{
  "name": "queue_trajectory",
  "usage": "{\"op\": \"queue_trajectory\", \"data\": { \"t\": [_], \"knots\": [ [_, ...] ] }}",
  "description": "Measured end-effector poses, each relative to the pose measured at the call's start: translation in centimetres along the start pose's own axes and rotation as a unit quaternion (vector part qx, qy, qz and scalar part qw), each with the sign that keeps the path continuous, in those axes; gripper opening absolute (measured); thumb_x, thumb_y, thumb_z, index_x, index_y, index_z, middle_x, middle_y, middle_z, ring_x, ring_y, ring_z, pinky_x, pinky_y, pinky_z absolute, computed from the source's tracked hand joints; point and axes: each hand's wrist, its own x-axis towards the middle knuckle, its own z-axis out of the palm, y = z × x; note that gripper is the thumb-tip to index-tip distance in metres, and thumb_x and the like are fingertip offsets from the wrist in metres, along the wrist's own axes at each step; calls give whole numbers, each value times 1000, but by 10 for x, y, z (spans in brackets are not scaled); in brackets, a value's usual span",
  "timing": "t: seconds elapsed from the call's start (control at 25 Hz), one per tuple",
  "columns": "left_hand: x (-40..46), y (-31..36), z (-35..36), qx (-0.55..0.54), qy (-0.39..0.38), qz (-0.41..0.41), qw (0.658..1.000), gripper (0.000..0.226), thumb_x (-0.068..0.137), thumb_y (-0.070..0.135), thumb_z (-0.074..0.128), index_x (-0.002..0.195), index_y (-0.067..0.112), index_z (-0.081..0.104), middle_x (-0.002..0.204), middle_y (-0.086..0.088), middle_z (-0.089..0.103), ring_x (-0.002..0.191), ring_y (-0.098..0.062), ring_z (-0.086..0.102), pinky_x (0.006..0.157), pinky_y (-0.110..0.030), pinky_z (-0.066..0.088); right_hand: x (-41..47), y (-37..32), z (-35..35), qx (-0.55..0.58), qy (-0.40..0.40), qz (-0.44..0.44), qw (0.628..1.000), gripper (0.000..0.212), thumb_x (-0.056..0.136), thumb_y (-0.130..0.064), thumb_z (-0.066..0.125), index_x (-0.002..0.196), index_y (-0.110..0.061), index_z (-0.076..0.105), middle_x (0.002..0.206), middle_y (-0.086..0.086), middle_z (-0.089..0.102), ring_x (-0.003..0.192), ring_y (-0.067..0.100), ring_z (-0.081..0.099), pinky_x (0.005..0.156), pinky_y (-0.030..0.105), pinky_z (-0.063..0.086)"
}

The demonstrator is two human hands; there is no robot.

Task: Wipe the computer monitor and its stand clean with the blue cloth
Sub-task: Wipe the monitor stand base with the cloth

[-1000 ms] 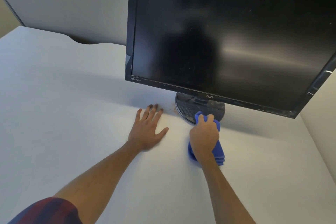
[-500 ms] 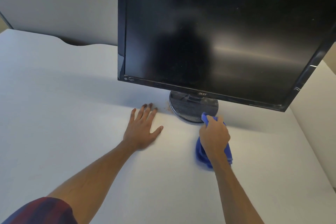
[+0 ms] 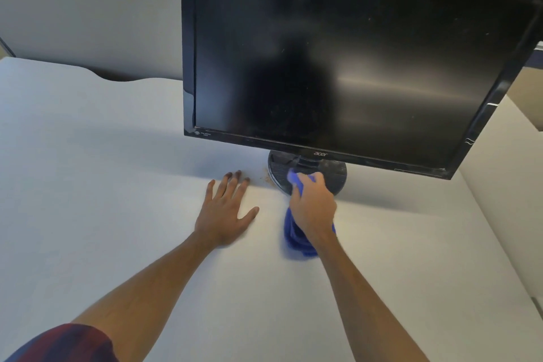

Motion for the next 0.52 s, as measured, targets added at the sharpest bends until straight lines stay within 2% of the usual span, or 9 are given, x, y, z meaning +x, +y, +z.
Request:
{"op": "queue_trajectory", "data": {
  "t": [0.08,0.2,0.28,0.36,0.52],
  "knots": [
    [0,1,-1,-5,4,2,1000,73,92,66,18,152,26,10,162,1,1,148,-18,-4,119,-48,0,13,32,-14,-19,45,95,994,21,96,-21,49,115,-15,56,109,5,51,84,19,54,69,29,44],
    [0,2,-2,-3,12,4,1000,71,91,64,20,151,26,14,162,1,5,148,-19,0,119,-48,3,24,49,-14,-70,8,189,979,29,96,-19,49,123,-12,55,116,11,50,94,27,59,77,35,49],
    [0,2,-2,-9,16,5,1000,72,92,64,21,151,25,15,162,1,5,148,-19,1,119,-49,4,26,32,-3,-135,-12,173,976,28,94,-20,52,120,-11,56,122,12,49,97,27,58,79,34,50],
    [0,2,-2,-12,18,5,1000,72,92,64,21,152,25,14,162,1,4,148,-20,1,119,-49,4,28,13,8,-193,-14,120,974,28,92,-22,54,117,-12,59,129,13,47,100,25,55,79,34,49],
    [1,1,-1,-10,16,1,1000,72,92,65,21,152,26,13,162,1,4,148,-20,1,119,-49,4,30,-28,28,-212,-51,6,976,39,94,-27,52,130,-12,51,142,15,38,105,26,54,82,33,46]
  ]
}}
